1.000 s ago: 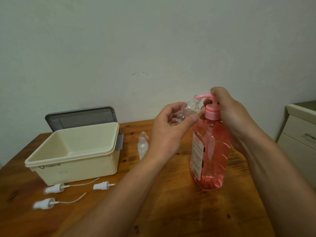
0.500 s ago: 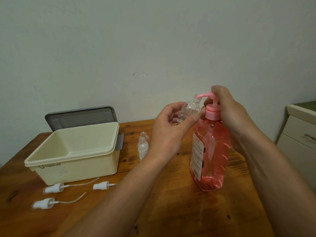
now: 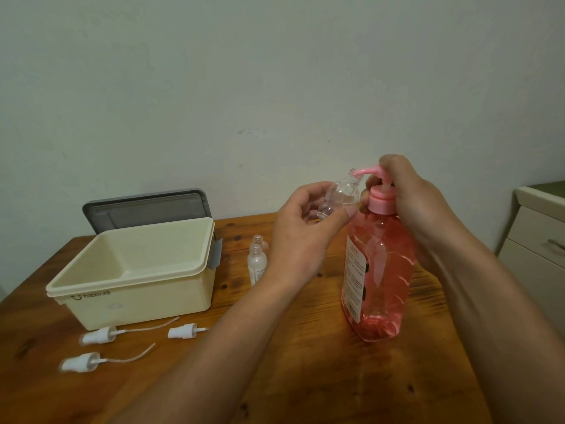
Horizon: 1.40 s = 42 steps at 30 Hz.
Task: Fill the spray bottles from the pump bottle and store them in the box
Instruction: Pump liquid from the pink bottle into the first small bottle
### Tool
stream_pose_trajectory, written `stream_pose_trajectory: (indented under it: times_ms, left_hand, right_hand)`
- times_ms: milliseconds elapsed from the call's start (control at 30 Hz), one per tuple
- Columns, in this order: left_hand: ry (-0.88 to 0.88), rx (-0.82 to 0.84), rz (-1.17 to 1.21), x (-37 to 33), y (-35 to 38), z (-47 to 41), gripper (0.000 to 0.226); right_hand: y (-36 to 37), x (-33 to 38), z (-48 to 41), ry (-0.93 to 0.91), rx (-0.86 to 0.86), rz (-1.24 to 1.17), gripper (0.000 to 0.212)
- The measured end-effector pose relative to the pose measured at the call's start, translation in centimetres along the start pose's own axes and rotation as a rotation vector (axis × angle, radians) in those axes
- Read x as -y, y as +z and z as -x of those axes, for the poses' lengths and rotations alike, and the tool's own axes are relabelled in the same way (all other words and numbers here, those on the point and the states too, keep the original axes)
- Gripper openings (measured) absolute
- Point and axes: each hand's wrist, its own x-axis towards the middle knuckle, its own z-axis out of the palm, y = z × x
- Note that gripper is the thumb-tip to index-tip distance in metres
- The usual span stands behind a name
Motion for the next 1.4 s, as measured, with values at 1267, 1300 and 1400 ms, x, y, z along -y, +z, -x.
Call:
stream_pose_trajectory:
  times_ms: [1267, 1300, 1400]
  left_hand:
    - [0.001, -0.010, 0.045, -0.09, 0.11, -0.06, 0.040]
    - [0.001, -0.010, 0.046, -0.06, 0.11, -0.08, 0.040]
    - [0.005, -0.009, 0.043, -0.05, 0.15, -0.07, 0.040]
  right_hand:
    - [0.08, 0.18, 0.14, 0.023, 0.005, -0.023, 0.032]
    - [0.08, 0.19, 0.19, 0.023, 0.001, -0.019, 0.033]
    - [0.02, -0.03, 0.16, 0.014, -0.011, 0.024, 0.038]
